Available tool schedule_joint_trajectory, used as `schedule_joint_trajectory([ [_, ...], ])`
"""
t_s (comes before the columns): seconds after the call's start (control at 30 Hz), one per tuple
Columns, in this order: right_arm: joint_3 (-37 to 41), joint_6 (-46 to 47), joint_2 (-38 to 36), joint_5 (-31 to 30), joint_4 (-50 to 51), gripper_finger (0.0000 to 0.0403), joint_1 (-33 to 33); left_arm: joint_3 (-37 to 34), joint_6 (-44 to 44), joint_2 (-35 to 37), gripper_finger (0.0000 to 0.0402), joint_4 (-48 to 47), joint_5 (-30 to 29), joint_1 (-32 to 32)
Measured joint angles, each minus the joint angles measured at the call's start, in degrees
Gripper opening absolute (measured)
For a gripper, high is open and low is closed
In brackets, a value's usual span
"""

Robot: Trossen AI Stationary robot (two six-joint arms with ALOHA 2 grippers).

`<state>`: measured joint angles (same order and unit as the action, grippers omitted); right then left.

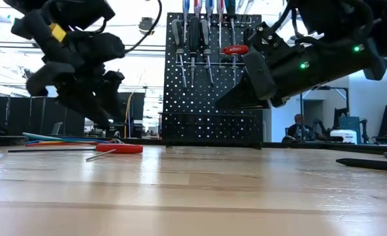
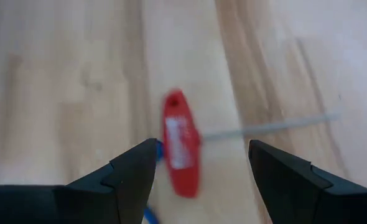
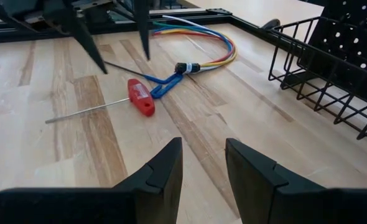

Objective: Hang tools onto peg board
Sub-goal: Hang the red t handle screwdriver on the black peg board

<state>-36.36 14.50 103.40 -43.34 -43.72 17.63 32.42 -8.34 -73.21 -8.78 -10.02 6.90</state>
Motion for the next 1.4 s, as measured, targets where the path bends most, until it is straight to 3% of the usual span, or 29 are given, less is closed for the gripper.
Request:
schedule_joint_trajectory([
  [0.6, 0.0, 0.0, 0.0, 0.0, 0.0, 0.0127, -0.1, -8.7, -0.7, -0.2, 0.0251, 11.2, 6.9, -5.7],
  [0.97, 0.0, 0.0, 0.0, 0.1, -0.1, 0.0127, -0.1, -9.7, -5.1, -8.6, 0.0246, 22.0, 7.0, -5.7],
  [1.13, 0.0, 0.0, 0.0, 0.0, 0.1, 0.0127, 0.0, -9.5, -5.5, -11.9, 0.0206, 24.7, 7.4, -5.6],
  [1.4, 0.0, -4.3, -0.9, 0.0, 0.5, 0.0127, 0.6, -8.0, -6.1, -11.7, 0.0101, 23.5, 7.7, -5.6],
])
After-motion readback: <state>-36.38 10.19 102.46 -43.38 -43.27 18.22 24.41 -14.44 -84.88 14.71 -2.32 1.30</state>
